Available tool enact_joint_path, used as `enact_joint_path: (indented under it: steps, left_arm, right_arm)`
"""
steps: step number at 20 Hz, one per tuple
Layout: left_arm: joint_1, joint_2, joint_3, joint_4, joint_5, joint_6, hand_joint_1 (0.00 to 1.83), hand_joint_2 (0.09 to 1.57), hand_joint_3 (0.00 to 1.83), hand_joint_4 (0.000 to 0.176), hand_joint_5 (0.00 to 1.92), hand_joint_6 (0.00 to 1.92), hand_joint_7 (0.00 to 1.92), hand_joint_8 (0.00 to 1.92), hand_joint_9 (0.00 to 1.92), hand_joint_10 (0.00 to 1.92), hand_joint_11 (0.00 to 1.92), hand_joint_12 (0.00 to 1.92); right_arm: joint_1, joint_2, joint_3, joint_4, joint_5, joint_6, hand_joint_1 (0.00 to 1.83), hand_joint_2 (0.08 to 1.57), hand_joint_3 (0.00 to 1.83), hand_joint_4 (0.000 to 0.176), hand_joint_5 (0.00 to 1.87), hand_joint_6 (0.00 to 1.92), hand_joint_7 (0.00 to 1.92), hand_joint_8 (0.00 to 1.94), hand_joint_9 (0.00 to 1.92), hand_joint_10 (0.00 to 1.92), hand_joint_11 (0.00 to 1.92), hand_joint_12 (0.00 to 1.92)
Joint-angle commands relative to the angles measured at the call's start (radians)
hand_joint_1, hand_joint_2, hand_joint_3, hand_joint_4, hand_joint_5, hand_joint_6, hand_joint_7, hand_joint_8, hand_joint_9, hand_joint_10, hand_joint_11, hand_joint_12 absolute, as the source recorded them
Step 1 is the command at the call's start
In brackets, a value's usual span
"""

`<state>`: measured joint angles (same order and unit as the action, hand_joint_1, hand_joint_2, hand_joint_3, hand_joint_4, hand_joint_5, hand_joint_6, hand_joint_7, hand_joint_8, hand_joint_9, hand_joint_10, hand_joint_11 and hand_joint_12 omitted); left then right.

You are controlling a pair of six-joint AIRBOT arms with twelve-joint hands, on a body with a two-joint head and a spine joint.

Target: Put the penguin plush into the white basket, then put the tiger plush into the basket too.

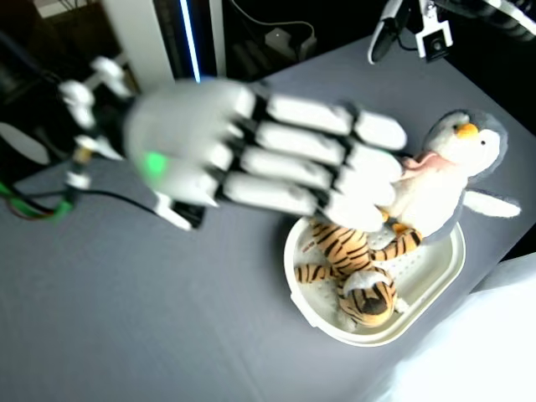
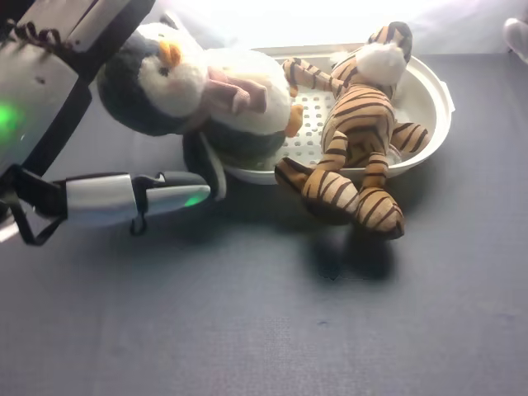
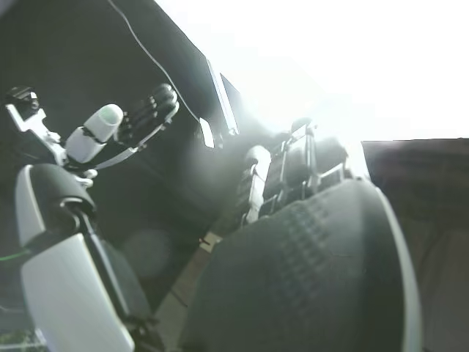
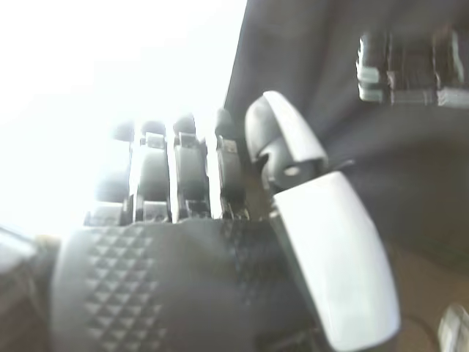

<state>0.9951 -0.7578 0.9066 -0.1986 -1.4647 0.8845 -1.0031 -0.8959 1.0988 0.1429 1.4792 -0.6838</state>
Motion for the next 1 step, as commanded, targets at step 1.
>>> enact_joint_path:
  steps: [1]
  left_arm:
    - [-0.001,-0.002,-0.003,0.004,-0.178,-0.014,0.73,0.78,0.00,0.176,0.00,0.00,0.00,0.00,0.00,0.00,0.00,0.76]
  right_arm:
    - [-0.011,0.000,-0.003,0.043,0.198,0.009,0.81,1.37,0.00,0.078,0.33,0.00,0.29,0.00,0.21,0.01,0.09,0.23]
